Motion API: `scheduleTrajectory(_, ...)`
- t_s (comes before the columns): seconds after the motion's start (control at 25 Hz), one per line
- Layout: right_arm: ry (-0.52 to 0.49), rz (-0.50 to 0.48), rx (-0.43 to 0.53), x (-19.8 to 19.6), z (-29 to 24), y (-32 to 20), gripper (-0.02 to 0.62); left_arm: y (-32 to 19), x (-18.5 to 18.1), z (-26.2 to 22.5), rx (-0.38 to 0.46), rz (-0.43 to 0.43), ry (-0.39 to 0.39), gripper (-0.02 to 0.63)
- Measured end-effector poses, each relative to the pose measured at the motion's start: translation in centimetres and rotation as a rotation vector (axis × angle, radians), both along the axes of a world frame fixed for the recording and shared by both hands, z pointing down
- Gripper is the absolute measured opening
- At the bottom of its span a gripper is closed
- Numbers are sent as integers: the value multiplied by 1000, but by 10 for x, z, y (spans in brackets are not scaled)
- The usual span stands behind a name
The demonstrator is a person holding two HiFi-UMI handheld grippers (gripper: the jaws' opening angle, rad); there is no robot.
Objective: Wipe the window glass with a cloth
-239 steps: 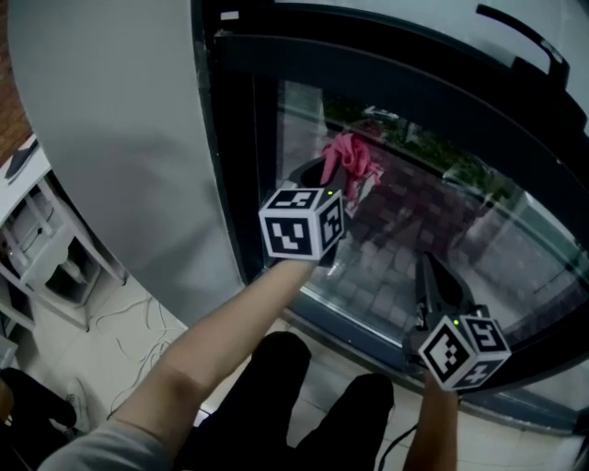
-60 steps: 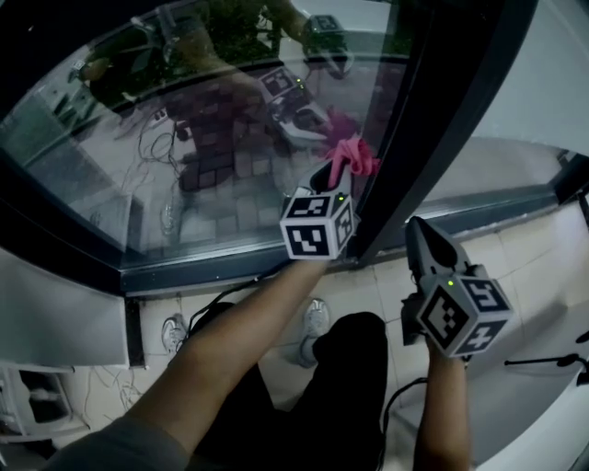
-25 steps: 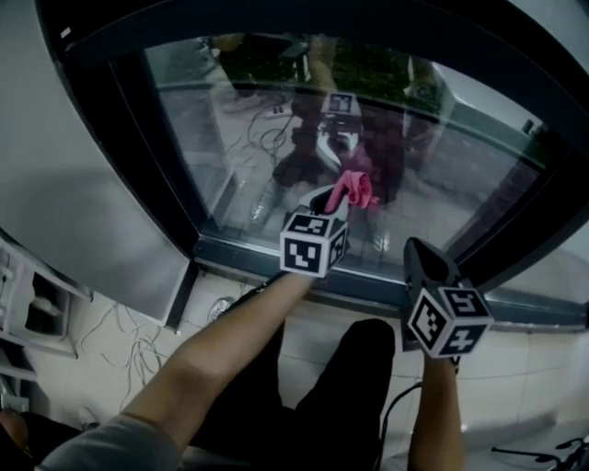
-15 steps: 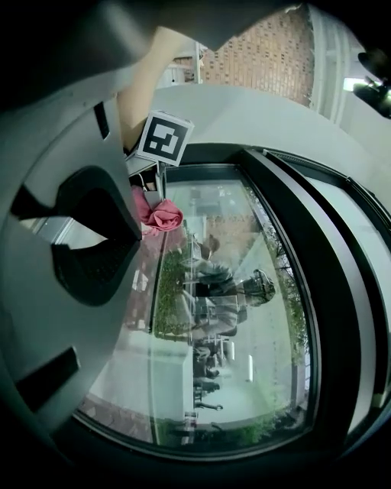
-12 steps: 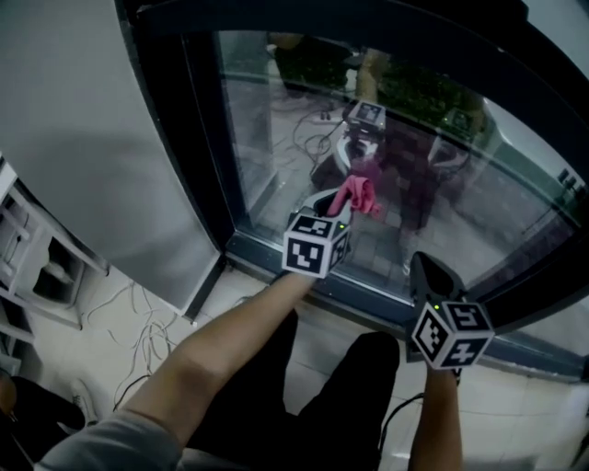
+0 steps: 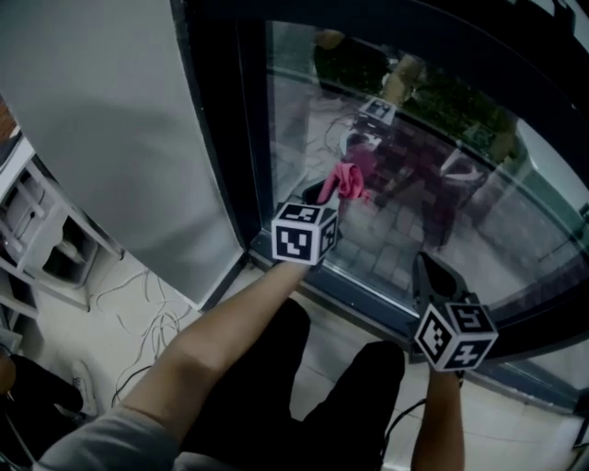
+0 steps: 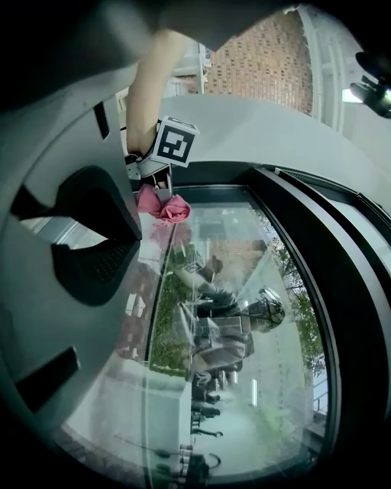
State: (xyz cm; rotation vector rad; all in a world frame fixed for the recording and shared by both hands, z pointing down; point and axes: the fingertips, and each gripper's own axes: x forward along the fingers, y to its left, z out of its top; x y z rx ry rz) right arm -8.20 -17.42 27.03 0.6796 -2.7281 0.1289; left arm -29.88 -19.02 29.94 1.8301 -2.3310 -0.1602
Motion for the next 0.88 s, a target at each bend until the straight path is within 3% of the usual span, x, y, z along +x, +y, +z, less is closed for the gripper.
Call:
scheduleTrajectory(0.4,1,-73,-24,-70,10,15,5,50,-111,2,18,-177,52,59)
scheduleTrajectory(0.88,12,-141,-62,-101,30,17,5,73,-170,15,29,-327,75,58)
